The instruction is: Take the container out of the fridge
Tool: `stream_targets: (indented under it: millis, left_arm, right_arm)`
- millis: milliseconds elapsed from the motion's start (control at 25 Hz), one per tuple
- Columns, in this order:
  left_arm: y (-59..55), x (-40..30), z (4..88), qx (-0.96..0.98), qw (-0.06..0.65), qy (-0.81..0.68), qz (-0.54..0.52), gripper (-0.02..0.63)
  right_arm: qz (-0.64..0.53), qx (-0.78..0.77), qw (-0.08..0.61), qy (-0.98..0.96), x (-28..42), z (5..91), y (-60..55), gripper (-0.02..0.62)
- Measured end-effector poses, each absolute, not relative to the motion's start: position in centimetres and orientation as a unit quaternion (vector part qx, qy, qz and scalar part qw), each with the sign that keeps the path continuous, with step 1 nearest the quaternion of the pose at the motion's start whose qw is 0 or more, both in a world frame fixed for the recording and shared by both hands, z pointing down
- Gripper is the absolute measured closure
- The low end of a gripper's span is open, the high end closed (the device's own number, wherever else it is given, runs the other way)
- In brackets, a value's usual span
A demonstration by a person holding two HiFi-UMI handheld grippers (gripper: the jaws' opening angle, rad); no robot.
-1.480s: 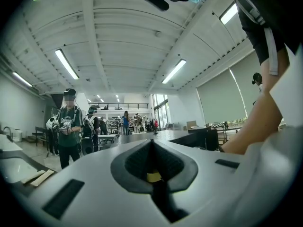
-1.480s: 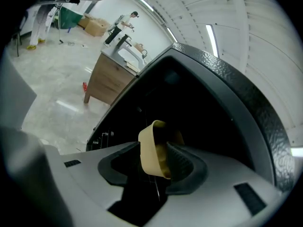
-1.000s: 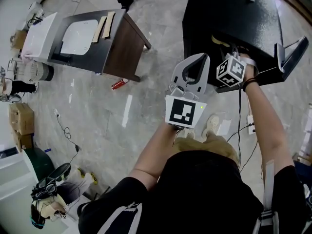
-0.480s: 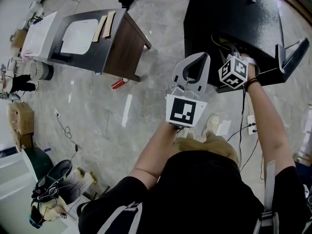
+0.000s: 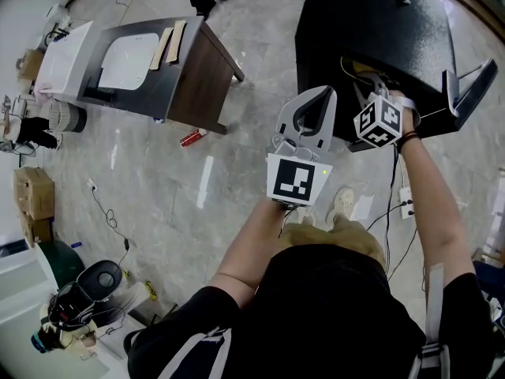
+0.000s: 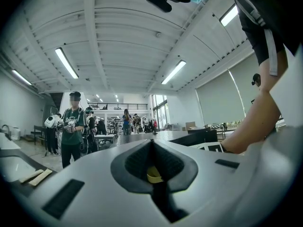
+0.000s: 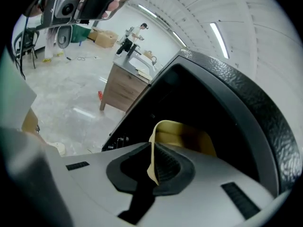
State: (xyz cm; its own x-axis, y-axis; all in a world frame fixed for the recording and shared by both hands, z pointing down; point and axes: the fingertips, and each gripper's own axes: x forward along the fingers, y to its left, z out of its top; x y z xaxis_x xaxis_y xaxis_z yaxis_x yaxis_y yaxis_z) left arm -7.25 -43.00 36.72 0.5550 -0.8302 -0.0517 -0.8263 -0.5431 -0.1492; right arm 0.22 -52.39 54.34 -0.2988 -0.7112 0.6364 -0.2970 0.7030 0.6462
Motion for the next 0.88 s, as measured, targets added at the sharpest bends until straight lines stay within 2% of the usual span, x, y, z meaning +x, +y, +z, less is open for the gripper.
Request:
stream_targets:
  millis: [760, 880]
  left_arm:
    - [-39.2, -8.0, 35.0, -0.878, 0.096, 0.469, -0.006, 0.583]
    - [-38.4, -8.3, 35.3, -0.879, 0.078, 0.47, -0.019, 0.583]
  right_arm:
    - [-0.179, 0.311, 0.422, -0.832, -2.7, 50.8, -42.8, 0.549]
    - [-0.171, 0.314, 0.409, -0.84, -3.2, 50.1, -41.2, 0.549]
